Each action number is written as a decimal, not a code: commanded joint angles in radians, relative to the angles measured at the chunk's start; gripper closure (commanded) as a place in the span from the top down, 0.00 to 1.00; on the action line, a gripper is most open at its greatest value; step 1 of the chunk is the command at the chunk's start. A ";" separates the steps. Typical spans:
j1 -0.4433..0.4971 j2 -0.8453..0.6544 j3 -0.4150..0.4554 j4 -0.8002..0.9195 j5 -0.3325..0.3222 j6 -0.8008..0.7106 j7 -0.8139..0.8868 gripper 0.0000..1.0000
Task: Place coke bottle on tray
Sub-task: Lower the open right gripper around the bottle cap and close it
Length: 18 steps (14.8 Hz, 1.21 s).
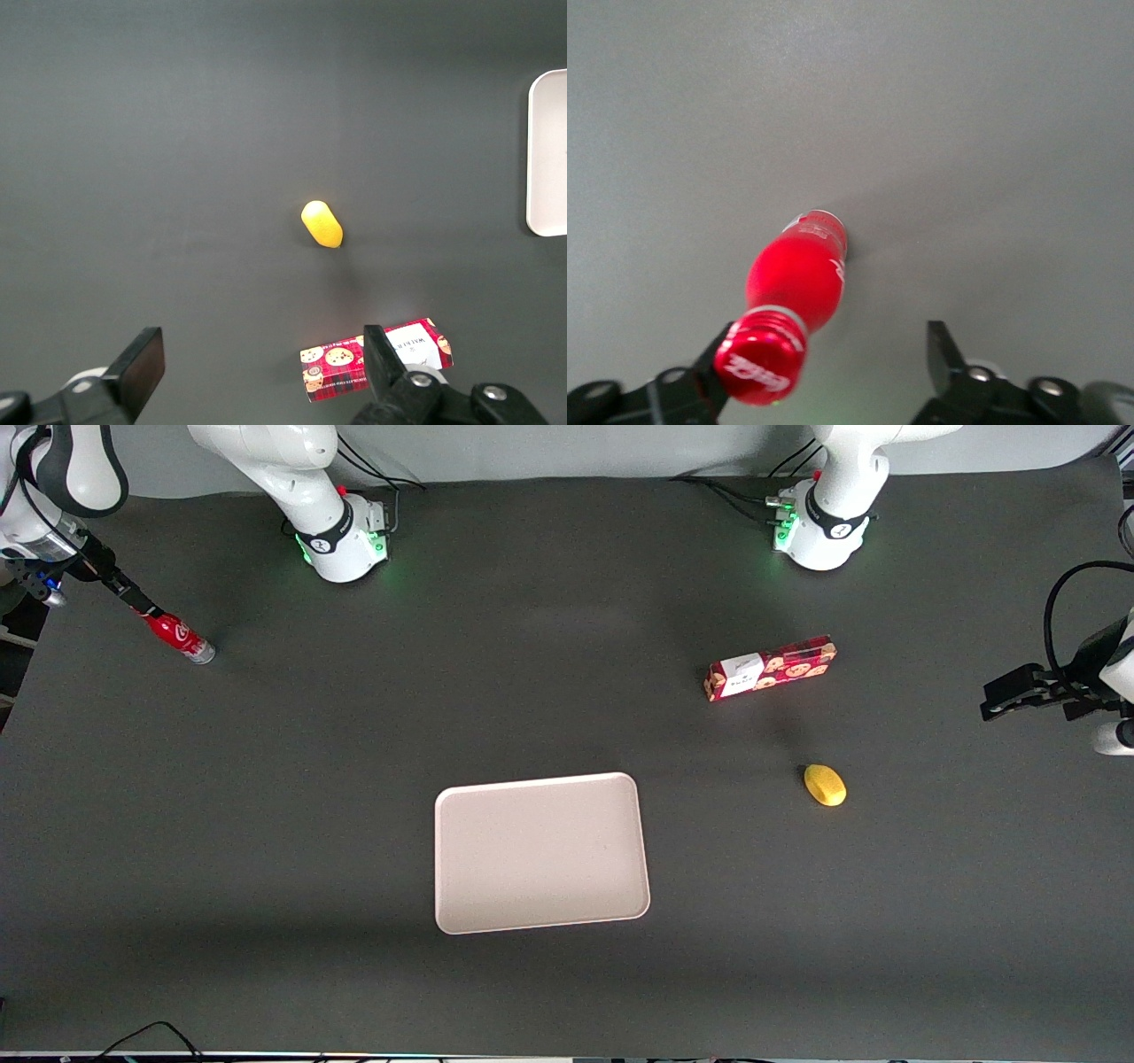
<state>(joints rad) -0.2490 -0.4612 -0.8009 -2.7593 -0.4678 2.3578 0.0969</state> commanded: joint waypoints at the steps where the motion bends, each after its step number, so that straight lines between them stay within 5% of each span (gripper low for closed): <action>1: 0.010 0.010 -0.017 -0.005 -0.028 0.027 0.023 0.64; 5: 0.020 0.010 -0.017 -0.003 -0.028 0.027 0.023 0.00; 18: 0.131 -0.001 0.002 0.099 -0.018 -0.131 0.043 0.00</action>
<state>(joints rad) -0.1315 -0.4565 -0.8018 -2.6842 -0.4685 2.2534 0.1051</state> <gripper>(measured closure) 0.670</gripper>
